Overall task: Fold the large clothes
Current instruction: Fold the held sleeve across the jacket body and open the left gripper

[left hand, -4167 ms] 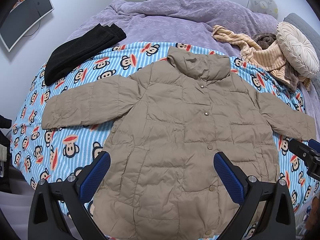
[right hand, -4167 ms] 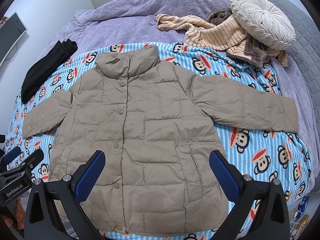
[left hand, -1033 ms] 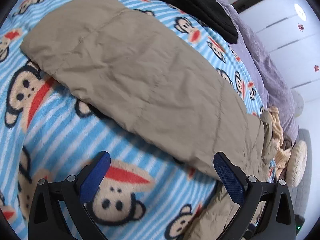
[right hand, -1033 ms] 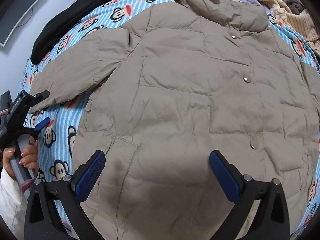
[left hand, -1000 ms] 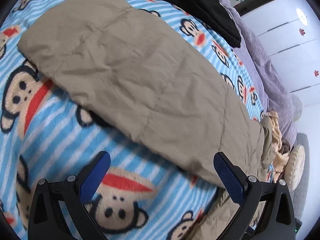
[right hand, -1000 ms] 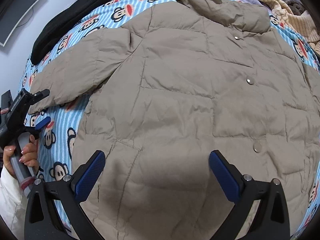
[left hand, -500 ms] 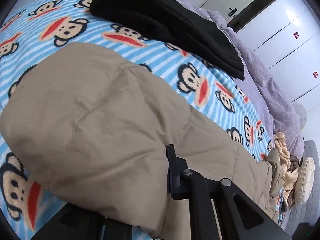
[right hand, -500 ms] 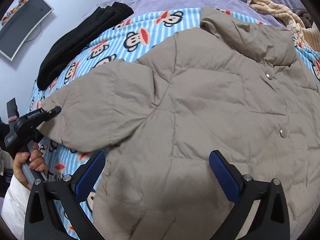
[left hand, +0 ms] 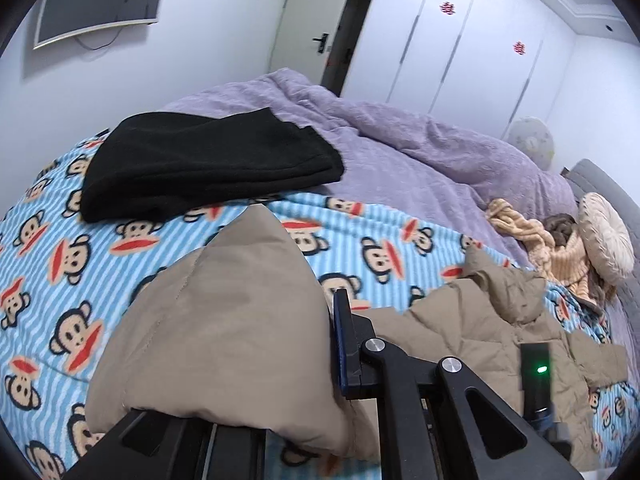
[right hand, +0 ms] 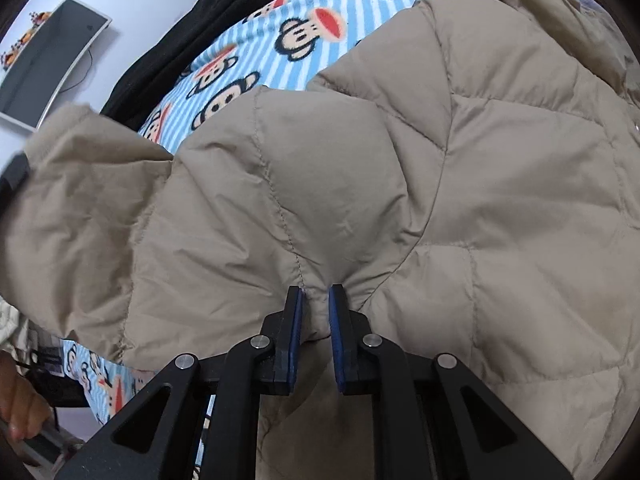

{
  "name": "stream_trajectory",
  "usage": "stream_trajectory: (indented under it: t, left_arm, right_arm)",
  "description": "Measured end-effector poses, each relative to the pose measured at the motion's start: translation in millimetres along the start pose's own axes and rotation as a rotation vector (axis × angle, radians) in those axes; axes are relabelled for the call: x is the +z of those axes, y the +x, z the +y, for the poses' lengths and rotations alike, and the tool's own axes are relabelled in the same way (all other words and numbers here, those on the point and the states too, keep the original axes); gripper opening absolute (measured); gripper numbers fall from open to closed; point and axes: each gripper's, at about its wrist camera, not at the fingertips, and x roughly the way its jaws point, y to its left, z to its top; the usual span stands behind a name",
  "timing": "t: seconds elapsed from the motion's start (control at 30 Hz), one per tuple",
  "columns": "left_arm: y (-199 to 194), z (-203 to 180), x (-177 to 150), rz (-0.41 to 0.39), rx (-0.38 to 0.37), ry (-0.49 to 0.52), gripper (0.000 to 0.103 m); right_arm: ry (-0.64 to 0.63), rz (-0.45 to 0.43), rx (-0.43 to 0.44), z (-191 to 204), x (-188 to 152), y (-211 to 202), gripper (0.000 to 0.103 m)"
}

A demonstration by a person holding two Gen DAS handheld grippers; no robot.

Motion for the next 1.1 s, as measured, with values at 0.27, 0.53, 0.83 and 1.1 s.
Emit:
stream_trajectory:
  t: [0.27,0.53,0.83,1.1]
  left_arm:
    - [16,-146,3,0.015,-0.220,0.121,0.013]
    - [81,-302,-72,0.203,-0.317,0.298,0.013]
    - [125,-326,-152,0.359,-0.160,0.457,0.014]
    - [72,-301,-125,0.282,-0.120,0.481,0.082]
  right_arm:
    - [0.078,-0.001,0.110,-60,-22,-58,0.015]
    - [0.202,-0.107,-0.149,-207,-71,-159,0.015]
    - [0.279,-0.125,-0.148,-261,-88,-165,0.015]
    - [0.197,-0.163,-0.156,-247,-82,-184,0.021]
